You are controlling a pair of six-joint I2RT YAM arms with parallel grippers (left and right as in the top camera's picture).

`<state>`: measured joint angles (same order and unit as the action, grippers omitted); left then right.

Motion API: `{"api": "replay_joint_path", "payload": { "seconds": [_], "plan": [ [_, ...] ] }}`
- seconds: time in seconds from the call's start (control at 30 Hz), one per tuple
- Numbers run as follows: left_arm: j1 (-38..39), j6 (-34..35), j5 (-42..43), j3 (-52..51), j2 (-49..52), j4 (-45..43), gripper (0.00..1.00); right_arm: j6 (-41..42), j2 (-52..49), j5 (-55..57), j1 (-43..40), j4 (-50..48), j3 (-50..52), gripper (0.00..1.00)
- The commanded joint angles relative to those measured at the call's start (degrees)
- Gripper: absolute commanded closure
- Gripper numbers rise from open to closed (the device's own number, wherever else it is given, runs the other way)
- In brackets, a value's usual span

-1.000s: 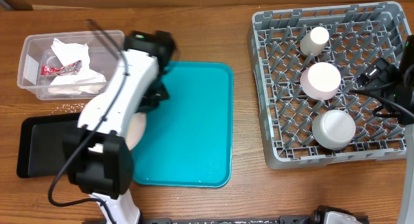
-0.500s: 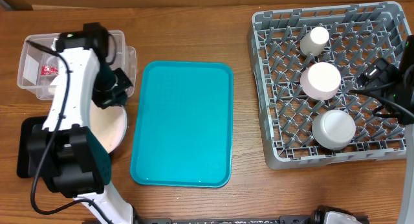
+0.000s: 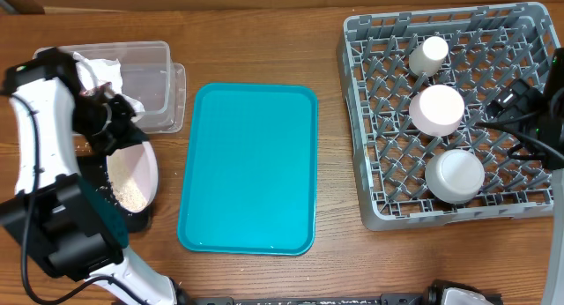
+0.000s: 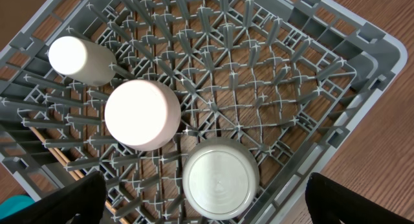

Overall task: Sort waste into correct bins and load items into the dishwasher
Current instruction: 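Carry the plate over the black tray and tilt it, then tip the plate further to pour the rice onto the black tray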

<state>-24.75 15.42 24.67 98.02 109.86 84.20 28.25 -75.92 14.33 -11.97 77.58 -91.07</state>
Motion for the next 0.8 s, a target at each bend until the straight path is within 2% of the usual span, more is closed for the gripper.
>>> {"api": "replay_joint_path", "payload": {
  "seconds": [0.0,0.5,0.63,0.77],
  "plan": [
    [-4.3,-7.0,8.8,1.5,-0.2,0.9,0.96,0.1,0.0,0.2,-0.2,-0.3,-1.2,0.0],
    [-22.3,-22.4,29.1,1.5,-0.2,6.1,0.96,0.1,0.0,0.2,-0.2,-0.3,-1.2,0.0],
    [-27.5,-24.7,31.7,1.4,-0.2,8.0,0.96,0.1,0.0,0.2,-0.2,-0.3,-1.2,0.0],
    [-31.8,-29.9,34.0,1.4,-0.2,11.0,0.96,0.1,0.0,0.2,-0.2,-0.3,-1.2,0.0]
  ]
}}
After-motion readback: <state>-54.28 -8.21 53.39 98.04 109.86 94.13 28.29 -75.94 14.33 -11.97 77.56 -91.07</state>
